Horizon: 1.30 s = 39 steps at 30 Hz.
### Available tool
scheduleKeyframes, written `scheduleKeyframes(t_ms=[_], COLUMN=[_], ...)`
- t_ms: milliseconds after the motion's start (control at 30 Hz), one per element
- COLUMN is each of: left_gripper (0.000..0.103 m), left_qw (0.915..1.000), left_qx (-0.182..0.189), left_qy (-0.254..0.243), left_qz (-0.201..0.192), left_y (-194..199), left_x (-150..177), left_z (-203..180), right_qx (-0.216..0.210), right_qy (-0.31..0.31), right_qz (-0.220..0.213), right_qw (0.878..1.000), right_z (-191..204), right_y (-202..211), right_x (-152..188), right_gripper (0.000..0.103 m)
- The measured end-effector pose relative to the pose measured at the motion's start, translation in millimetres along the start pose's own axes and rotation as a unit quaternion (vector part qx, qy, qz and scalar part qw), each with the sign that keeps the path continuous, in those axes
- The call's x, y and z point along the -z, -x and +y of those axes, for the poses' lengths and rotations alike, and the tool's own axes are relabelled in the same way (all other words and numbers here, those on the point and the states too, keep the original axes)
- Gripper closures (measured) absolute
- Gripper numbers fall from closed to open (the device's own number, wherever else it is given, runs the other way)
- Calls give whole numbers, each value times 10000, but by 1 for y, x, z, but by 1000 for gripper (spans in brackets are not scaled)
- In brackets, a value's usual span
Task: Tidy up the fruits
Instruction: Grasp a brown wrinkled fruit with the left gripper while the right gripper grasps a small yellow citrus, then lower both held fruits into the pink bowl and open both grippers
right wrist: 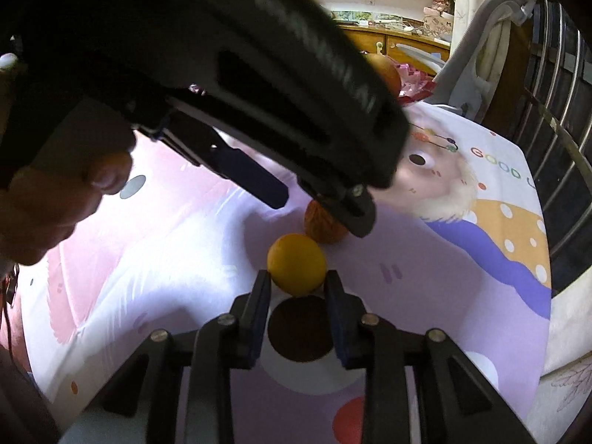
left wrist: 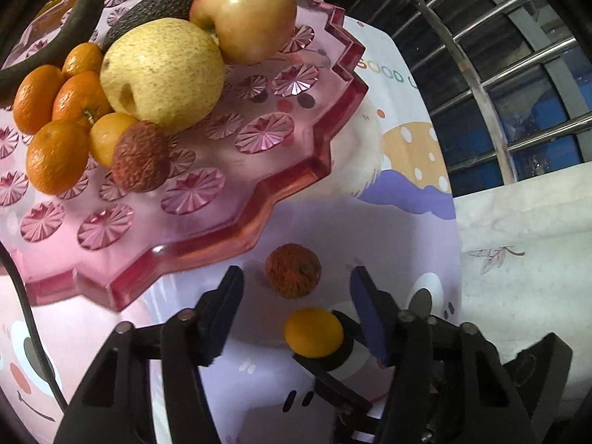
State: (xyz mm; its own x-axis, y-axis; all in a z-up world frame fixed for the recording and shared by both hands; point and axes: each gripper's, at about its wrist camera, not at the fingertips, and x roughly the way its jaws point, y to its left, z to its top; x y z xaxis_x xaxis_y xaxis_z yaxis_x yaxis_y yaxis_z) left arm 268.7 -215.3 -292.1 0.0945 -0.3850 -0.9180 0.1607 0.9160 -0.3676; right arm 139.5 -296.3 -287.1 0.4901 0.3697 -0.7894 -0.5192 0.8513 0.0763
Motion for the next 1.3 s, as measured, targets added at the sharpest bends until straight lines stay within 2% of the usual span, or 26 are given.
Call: scheduleKeyframes(t_ms=[233, 433, 633, 867, 1033, 1133, 1300], left_gripper=[72, 73, 73, 73, 73, 73, 73], left_qw=[9996, 9998, 9998, 9991, 9964, 9933, 9899], left_qx=[-252, -217, -92, -27, 50, -18, -193], left_qy=[-116, -47, 68, 2, 82, 145, 249], left_qz=[57, 5, -148, -422, -845, -1143, -1382], left_y=[-9, -7, 16, 67, 107, 125, 136], left_x=[-5, -3, 5, 21, 23, 20, 10], left_z=[-6, 1, 9, 13, 25, 35, 56], right_qx=[83, 185, 319, 473, 442, 397, 427], right_qy=[-154, -333, -434, -344, -329, -356, -416], right_qz=[144, 138, 78, -90, -407, -700, -1040], right_qw=[9997, 9992, 9985, 9982, 9977, 9961, 9928], right_z=[-9, -16, -27, -32, -27, -22, -15], right_y=[11, 25, 30, 32, 42, 47, 41], right_x=[5, 12, 7, -21, -47, -66, -98], right_gripper=[73, 73, 73, 73, 73, 73, 73])
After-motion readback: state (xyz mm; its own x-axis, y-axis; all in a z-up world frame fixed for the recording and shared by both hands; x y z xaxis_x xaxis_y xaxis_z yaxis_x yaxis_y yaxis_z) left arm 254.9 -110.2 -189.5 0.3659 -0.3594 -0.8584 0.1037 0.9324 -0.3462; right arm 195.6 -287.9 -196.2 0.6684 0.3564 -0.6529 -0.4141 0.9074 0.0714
